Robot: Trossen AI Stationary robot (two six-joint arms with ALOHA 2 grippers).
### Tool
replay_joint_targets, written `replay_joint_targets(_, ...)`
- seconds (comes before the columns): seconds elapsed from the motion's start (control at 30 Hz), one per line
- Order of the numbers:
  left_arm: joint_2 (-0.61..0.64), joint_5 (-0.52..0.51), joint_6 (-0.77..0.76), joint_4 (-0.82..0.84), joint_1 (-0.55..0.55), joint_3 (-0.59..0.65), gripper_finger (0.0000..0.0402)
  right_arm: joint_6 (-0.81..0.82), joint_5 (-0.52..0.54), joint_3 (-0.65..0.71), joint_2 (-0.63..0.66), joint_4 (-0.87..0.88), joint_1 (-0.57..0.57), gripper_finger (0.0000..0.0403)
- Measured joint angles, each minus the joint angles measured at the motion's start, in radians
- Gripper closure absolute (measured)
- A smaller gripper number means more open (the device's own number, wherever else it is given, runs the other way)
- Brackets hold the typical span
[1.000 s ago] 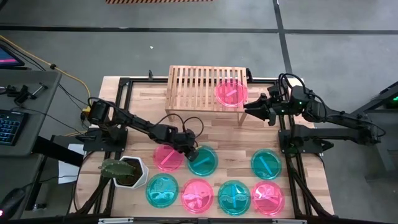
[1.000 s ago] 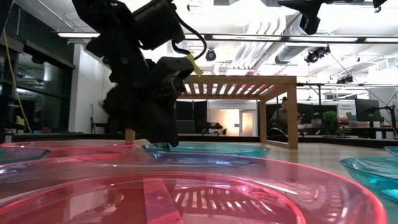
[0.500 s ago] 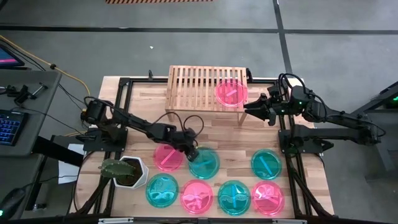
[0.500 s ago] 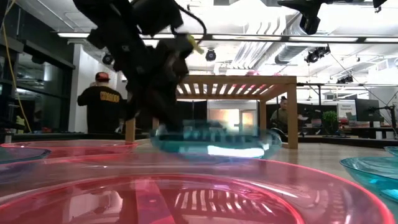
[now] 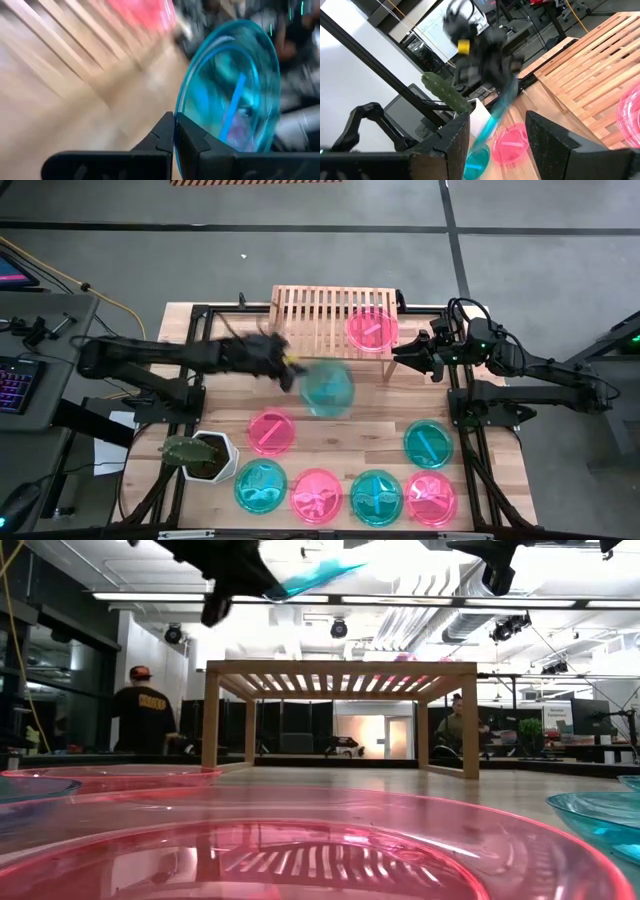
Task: Place and stack plates onto a shelf
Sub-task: Put the top left blue plate on the shelf
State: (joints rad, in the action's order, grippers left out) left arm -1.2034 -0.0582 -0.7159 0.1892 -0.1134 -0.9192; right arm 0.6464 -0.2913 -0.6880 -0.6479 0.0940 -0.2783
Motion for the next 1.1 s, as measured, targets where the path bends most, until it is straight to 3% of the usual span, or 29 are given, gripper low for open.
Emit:
replay_joint_targets(0.2, 0.124, 0.009, 0.052, 0.093, -0.292, -0.002, 0.0401, 0.000, 0.000, 0.000, 0.000, 0.000, 0.000, 0.0226)
replay_joint_targets(0.33, 0.106, 0.101, 0.092, 0.192, -0.470, -0.002, 0.0401, 0.000, 0.000, 0.000, 0.000, 0.000, 0.000, 0.0226)
replay_joint_targets(0.43, 0.061, 0.167, 0.106, 0.217, -0.540, -0.001, 0.0401, 0.000, 0.000, 0.000, 0.000, 0.000, 0.000, 0.0226)
replay_joint_targets(0.6, 0.002, 0.202, 0.109, 0.165, -0.568, -0.001, 0.0401, 0.000, 0.000, 0.000, 0.000, 0.000, 0.000, 0.0226)
replay_joint_targets(0.87, -0.037, 0.173, 0.117, 0.149, -0.567, -0.001, 0.0398, 0.000, 0.000, 0.000, 0.000, 0.000, 0.000, 0.0226)
replay_joint_targets(1.1, -0.037, 0.096, 0.142, 0.147, -0.567, -0.001, 0.0352, 0.000, 0.000, 0.000, 0.000, 0.000, 0.000, 0.0226)
